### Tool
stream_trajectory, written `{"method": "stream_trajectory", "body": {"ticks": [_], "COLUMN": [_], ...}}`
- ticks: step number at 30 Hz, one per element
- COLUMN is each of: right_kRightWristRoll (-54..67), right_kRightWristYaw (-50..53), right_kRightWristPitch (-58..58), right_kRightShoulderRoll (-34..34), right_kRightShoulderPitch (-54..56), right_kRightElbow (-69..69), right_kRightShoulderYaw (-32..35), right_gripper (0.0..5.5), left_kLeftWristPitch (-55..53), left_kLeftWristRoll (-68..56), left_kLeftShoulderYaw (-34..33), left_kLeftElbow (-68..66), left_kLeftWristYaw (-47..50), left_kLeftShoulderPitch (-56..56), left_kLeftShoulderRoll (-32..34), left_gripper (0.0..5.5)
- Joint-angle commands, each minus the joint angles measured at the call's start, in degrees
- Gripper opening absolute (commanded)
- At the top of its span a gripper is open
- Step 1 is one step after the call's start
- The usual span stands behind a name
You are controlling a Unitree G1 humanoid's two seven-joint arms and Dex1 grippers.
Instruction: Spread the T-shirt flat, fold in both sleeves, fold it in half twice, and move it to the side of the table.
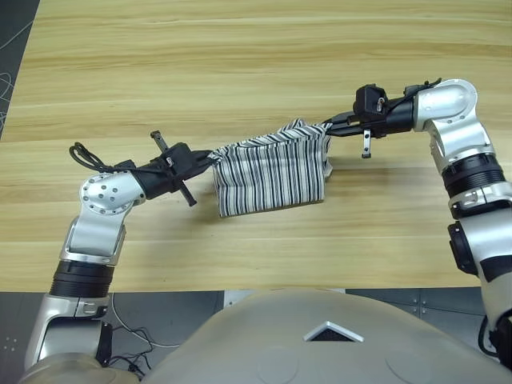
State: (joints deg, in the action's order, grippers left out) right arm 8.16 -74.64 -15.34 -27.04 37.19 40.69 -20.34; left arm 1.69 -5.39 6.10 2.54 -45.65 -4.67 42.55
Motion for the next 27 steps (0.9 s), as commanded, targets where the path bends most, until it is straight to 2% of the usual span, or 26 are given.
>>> {"method": "stream_trajectory", "body": {"ticks": [1, 5, 7, 12, 16, 18, 23, 27], "right_kRightWristRoll": [-1.54, -4.74, -4.98, -2.03, 0.72, -4.92, -20.95, -28.13], "right_kRightWristYaw": [3.73, 13.36, 15.42, 14.4, 12.66, 14.27, 24.48, 31.22], "right_kRightWristPitch": [-1.01, -4.44, -5.67, -6.92, -6.14, -10.2, -20.9, -24.57], "right_kRightShoulderRoll": [1.19, 2.83, 3.31, 6.11, 9.2, 9.29, 10.58, 12.78], "right_kRightShoulderPitch": [2.3, 4.66, 4.29, -0.94, -7.58, -8.5, -3.09, 1.27], "right_kRightElbow": [3.26, 8.11, 7.77, -0.68, -12.9, -13.72, 0.11, 11.54], "right_kRightShoulderYaw": [3.04, 5.95, 7.04, 7.91, 5.83, 2.74, -3.92, -7.24], "right_gripper": [0.65, 1.34, 1.76, 2.62, 2.69, 2.69, 2.69, 2.69], "left_kLeftWristPitch": [0.01, -4.94, -6.27, -7.2, -5.31, -4.43, -4.12, -3.83], "left_kLeftWristRoll": [1.79, 5.66, 6.35, 5.39, 1.6, 0.53, 0.06, 0.65], "left_kLeftShoulderYaw": [-2.02, -4.78, -5.32, -6.59, -13.2, -16.03, -16.74, -15.47], "left_kLeftElbow": [-3.39, -6.89, -7.47, -8.39, -6.2, -4.63, -2.73, -2.36], "left_kLeftWristYaw": [3.26, 14.53, 17.11, 19.49, 23.16, 25.18, 25.77, 25.03], "left_kLeftShoulderPitch": [1.85, 7.43, 8.32, 6.33, 6.16, 5.71, 4.44, 4.36], "left_kLeftShoulderRoll": [-1.2, -5.54, -6.97, -9.58, -12.02, -12.87, -14.25, -14.67], "left_gripper": [0.57, 1.17, 1.41, 1.41, 1.41, 1.41, 1.41, 1.41]}}
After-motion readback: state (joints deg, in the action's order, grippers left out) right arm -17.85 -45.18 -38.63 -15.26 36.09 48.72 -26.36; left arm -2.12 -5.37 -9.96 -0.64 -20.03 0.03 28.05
